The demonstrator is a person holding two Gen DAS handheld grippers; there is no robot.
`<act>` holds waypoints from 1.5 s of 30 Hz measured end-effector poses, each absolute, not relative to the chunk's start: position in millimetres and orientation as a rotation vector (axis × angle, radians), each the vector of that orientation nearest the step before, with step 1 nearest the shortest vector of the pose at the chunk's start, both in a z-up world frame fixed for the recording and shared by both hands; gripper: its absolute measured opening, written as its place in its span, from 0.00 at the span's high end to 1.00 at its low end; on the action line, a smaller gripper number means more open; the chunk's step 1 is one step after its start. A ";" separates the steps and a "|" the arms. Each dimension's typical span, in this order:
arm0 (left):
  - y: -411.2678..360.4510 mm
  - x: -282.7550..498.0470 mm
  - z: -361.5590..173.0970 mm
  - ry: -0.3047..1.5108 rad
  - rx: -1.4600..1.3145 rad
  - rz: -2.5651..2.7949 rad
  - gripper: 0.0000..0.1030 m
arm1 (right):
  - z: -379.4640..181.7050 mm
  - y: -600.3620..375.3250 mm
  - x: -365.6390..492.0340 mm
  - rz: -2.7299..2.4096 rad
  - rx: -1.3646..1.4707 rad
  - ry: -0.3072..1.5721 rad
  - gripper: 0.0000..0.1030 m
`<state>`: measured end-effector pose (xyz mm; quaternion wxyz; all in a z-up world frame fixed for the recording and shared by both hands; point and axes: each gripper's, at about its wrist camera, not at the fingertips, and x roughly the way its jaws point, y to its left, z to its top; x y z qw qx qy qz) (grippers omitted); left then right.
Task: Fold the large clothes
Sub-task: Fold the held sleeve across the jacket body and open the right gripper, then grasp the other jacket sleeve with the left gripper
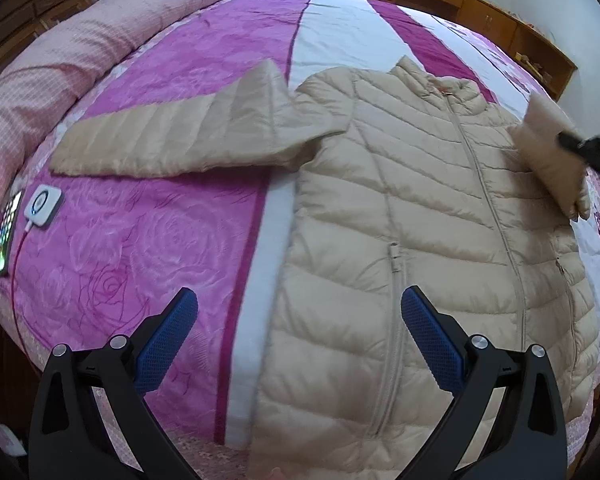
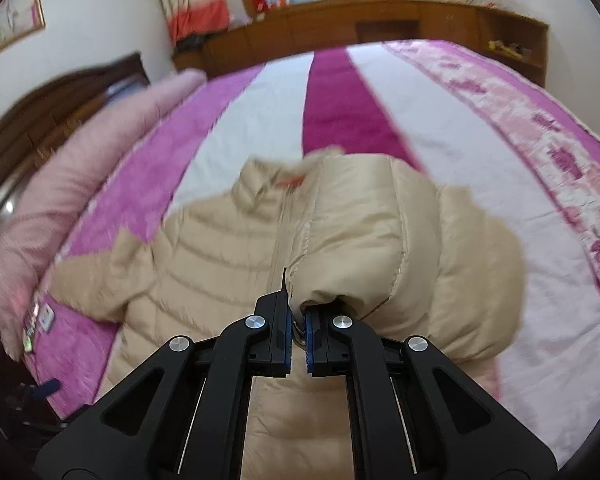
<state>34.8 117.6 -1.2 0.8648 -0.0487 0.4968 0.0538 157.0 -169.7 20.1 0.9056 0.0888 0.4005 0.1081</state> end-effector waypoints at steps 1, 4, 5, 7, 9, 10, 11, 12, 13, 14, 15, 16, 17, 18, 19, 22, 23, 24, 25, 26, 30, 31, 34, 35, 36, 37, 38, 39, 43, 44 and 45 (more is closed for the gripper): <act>121.0 33.8 -2.9 1.042 -0.106 0.116 0.05 | 8.3 -162.0 161.4 0.221 0.172 0.847 0.94; 130.0 31.9 -8.3 1.050 -0.115 0.129 0.05 | -17.2 -151.8 171.4 0.226 0.173 0.895 0.94; 132.8 31.9 -9.8 1.052 -0.117 0.131 0.05 | -23.5 -150.4 173.1 0.230 0.179 0.907 0.93; 135.3 30.7 -11.2 1.054 -0.118 0.139 0.05 | -34.8 -145.9 176.2 0.233 0.187 0.932 0.90; 136.0 30.8 -11.8 1.056 -0.120 0.140 0.05 | -43.9 -142.8 175.9 0.244 0.199 0.953 0.84; 135.2 30.9 -11.4 1.055 -0.120 0.137 0.05 | -45.4 -142.6 174.6 0.247 0.213 0.962 0.80; 133.5 31.1 -10.6 1.053 -0.119 0.133 0.05 | -45.2 -144.0 171.5 0.252 0.225 0.964 0.75; 131.9 30.7 -9.7 1.051 -0.116 0.128 0.05 | -43.9 -145.0 167.3 0.259 0.239 0.963 0.71; 129.0 30.7 -8.8 1.050 -0.110 0.122 0.05 | -40.7 -147.1 159.5 0.271 0.254 0.958 0.63; 125.8 31.1 -7.9 1.048 -0.104 0.114 0.05 | -36.8 -148.5 154.4 0.277 0.260 0.949 0.55; 121.3 32.4 -7.2 1.048 -0.096 0.105 0.05 | -31.3 -152.1 145.2 0.283 0.262 0.934 0.52; 116.9 33.9 -6.6 1.048 -0.090 0.095 0.05 | -25.6 -156.8 135.5 0.284 0.262 0.921 0.47; 112.7 35.1 -5.8 1.048 -0.086 0.085 0.05 | -20.6 -160.5 128.7 0.283 0.263 0.913 0.44; 105.9 37.7 -5.1 1.048 -0.079 0.070 0.05 | -15.7 -167.0 119.8 0.281 0.265 0.905 0.43; 100.9 39.0 -4.6 1.049 -0.074 0.062 0.05 | -12.6 -171.2 114.1 0.277 0.266 0.900 0.41; 82.6 45.6 -3.9 1.053 -0.058 0.032 0.05 | -3.9 -196.3 92.3 0.233 0.263 0.881 0.36; 77.4 47.3 -3.7 1.054 -0.053 0.023 0.05 | -2.6 -206.9 85.2 0.206 0.258 0.879 0.35; 68.7 50.9 -2.8 1.054 -0.041 0.006 0.05 | -1.8 -217.7 78.5 0.182 0.256 0.874 0.35; 60.2 54.0 -1.6 1.052 -0.027 -0.008 0.05 | -1.6 -228.2 72.5 0.153 0.248 0.875 0.34; 50.9 57.1 0.2 1.047 -0.010 -0.022 0.05 | -1.4 -235.1 68.6 0.128 0.239 0.877 0.33; 15.7 70.3 6.2 1.036 0.070 -0.054 0.05 | -5.0 -267.3 53.8 0.032 0.219 0.875 0.30; 8.4 73.5 6.1 1.043 0.093 -0.048 0.05 | -8.2 -277.5 50.5 0.011 0.234 0.884 0.30; -14.3 82.6 9.5 1.031 0.137 -0.067 0.05 | -16.7 -297.7 46.0 -0.020 0.273 0.914 0.30; -23.5 86.1 11.3 1.024 0.143 -0.083 0.05 | -19.2 -304.2 44.2 -0.030 0.283 0.920 0.30; -28.7 87.8 11.9 1.021 0.146 -0.091 0.05 | -21.3 -308.4 42.8 -0.038 0.287 0.923 0.30; -36.0 90.6 13.0 1.017 0.150 -0.102 0.05 | -23.2 -313.2 41.4 -0.048 0.291 0.923 0.29; -46.2 94.1 13.8 1.012 0.158 -0.120 0.05 | -24.3 -316.9 40.7 -0.054 0.296 0.922 0.29; -51.9 96.4 13.9 1.009 0.164 -0.128 0.05 | -25.7 -321.9 39.6 -0.065 0.305 0.920 0.29; -84.6 103.9 14.6 0.973 0.214 -0.163 0.05 | -32.1 -335.9 39.6 -0.105 0.328 0.925 0.26; -92.5 105.7 14.6 0.963 0.223 -0.172 0.05 | -33.5 -338.4 40.4 -0.109 0.333 0.927 0.26; -97.9 108.1 14.3 0.957 0.230 -0.176 0.05 | -34.2 -339.5 41.2 -0.112 0.336 0.929 0.26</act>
